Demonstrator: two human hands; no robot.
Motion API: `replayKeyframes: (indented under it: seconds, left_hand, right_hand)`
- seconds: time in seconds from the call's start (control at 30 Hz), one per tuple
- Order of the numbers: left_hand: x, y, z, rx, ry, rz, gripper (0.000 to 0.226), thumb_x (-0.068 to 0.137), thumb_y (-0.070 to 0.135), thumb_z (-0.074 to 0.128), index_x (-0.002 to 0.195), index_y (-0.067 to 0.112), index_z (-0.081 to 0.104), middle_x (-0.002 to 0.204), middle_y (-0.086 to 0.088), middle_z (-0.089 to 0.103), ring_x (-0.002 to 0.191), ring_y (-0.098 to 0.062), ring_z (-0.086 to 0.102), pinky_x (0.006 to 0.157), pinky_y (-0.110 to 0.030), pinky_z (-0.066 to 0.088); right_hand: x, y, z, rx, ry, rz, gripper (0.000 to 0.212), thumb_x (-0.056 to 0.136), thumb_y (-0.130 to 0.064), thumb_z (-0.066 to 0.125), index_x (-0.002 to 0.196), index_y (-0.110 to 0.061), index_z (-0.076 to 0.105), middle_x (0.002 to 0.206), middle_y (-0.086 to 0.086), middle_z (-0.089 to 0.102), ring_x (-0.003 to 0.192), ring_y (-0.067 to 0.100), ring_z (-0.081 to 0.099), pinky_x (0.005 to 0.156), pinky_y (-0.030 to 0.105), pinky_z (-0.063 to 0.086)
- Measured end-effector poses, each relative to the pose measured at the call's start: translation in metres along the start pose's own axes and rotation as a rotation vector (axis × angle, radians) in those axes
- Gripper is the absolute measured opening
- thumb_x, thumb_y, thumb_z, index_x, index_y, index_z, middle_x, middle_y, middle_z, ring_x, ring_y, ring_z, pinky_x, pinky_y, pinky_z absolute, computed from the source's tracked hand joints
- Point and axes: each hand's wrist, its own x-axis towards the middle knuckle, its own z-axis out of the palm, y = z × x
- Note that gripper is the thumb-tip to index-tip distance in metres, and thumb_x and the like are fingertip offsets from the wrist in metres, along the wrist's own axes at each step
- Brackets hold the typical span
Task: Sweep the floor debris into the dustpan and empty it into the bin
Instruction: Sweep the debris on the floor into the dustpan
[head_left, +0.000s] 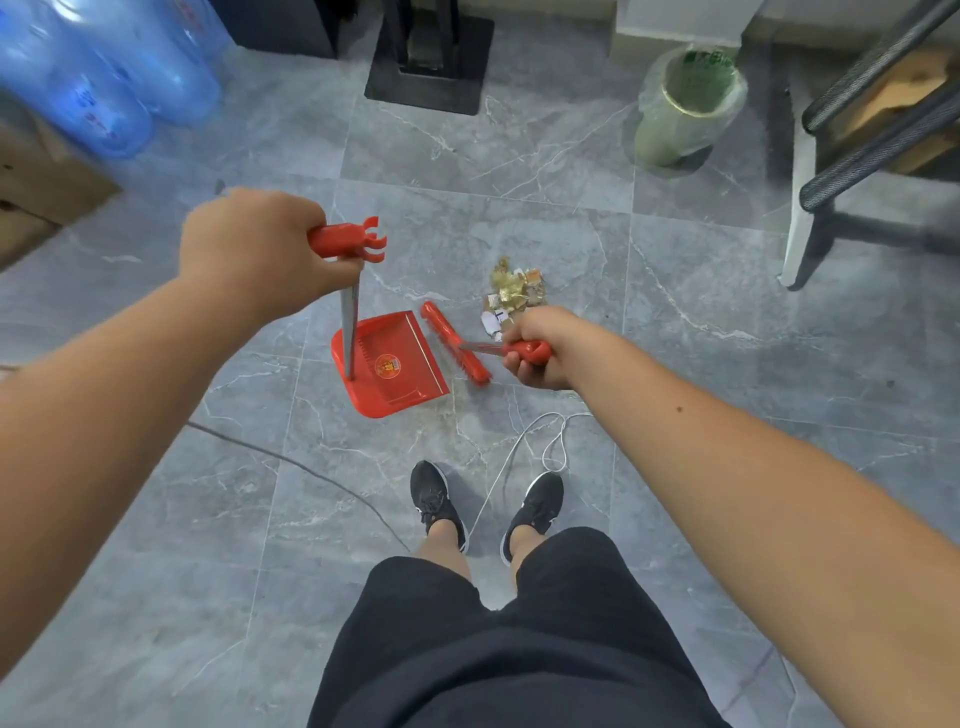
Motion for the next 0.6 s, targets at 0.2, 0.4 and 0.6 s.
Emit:
replayKeyframes:
  seconds: [0.2,0.4,0.6]
  left_hand:
    - [-0.023,-0.016,0.011,0.012,-0.022,-0.008,0.048,0.077,0.062,0.070,0.062,0.018,0.058,0.057,0.001,0.051,0.061,-0.029,0.052,0.057,-0.030,0.035]
    - [-0.043,-0.024,0.023,0.019,-0.061,-0.049,0.049,0.077,0.063,0.069,0.064,0.017,0.059,0.057,0.001,0.053,0.060,-0.029,0.054,0.057,-0.030,0.038]
    - [-0.047,-0.011,0.035,0.008,-0.082,-0.051,0.047,0.078,0.060,0.070,0.063,0.017,0.059,0.057,0.001,0.052,0.058,-0.027,0.053,0.052,-0.026,0.030]
  right_hand:
    - [0.012,-0.002,0.008,-0.264,0.012,0.038,0.005,0.096,-0.006,0.050,0.092,-0.004,0.048,0.049,0.007,0.054,0.042,0.011,0.052,0.032,0.014,0.038]
    - [0.029,-0.006,-0.016,-0.452,-0.027,0.162,0.014,0.099,-0.013,0.048,0.089,-0.002,0.051,0.059,0.009,0.051,0.031,0.009,0.045,0.030,0.011,0.033]
    - [0.035,-0.024,-0.040,-0.526,-0.011,0.187,0.018,0.099,-0.014,0.049,0.090,0.001,0.053,0.058,0.010,0.053,0.031,0.008,0.046,0.030,0.012,0.033]
